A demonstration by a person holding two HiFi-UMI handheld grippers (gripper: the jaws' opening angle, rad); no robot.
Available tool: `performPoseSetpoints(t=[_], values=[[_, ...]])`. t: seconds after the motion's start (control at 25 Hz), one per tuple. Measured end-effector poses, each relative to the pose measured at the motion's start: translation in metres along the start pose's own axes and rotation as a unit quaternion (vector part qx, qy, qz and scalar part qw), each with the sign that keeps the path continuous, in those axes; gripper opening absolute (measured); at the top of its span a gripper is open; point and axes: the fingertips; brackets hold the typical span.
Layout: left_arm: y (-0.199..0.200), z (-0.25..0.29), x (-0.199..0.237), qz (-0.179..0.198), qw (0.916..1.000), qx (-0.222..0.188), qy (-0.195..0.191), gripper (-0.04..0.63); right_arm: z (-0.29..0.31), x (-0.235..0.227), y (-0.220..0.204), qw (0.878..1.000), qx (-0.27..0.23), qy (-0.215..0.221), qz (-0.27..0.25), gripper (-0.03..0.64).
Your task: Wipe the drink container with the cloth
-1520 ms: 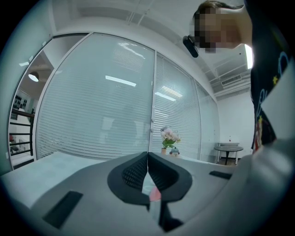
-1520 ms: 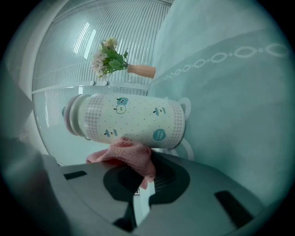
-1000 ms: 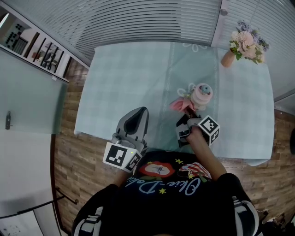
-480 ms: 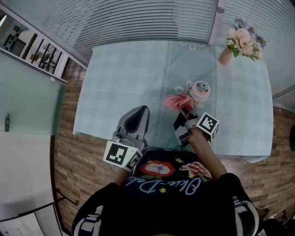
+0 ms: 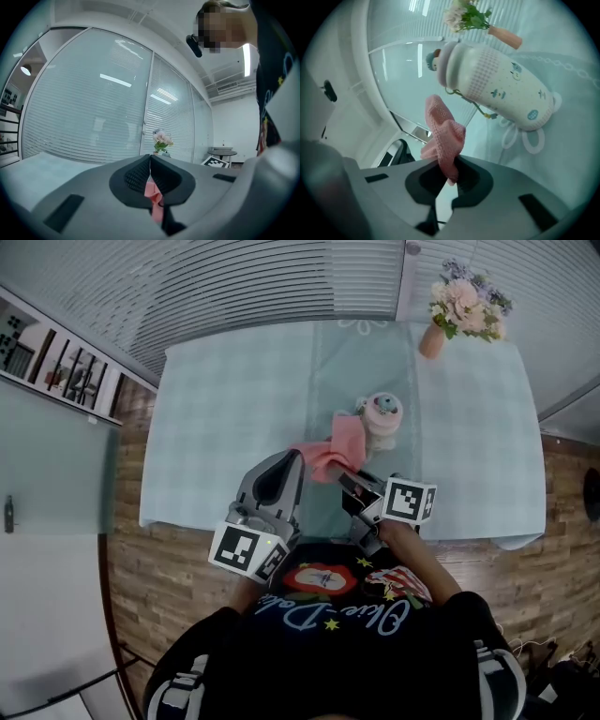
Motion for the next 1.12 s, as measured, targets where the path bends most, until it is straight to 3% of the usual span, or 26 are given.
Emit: performPoseSetpoints(t=[0.2,0.36,0.64,1.12], values=[[0.001,0.009,-0.014,0.003,0.9998,-0.001,-0.022,0.005,-0.022,0.008,0.005,0.993,0.019,-0.033,-0.111,0.012],[0.0,0.014,-0.022,0.003,0.9995,-0.001,-0.032,0.005,-0.044,0.012,0.031,0.985,-0.011,-0.057,-0.163,0.012],[-0.001,0.012,-0.024,0.001,0.9995,-0.004,-0.03,0.005,-0.064,0.005,0.06,0.986,-0.069,-0.068,-0.134,0.012],[-0.003,0.007,-0.017,-0.005,0.9999,-0.003,-0.008,0.005,-0.074,-0.024,0.07,0.985,-0.099,-0.098,-0.097,0.012]])
Point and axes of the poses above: the fingertips, and each gripper's own axes: z forward along the fingers, x to its left, y out of its top, and after that the axes turned 3 degrees about x, right-handed
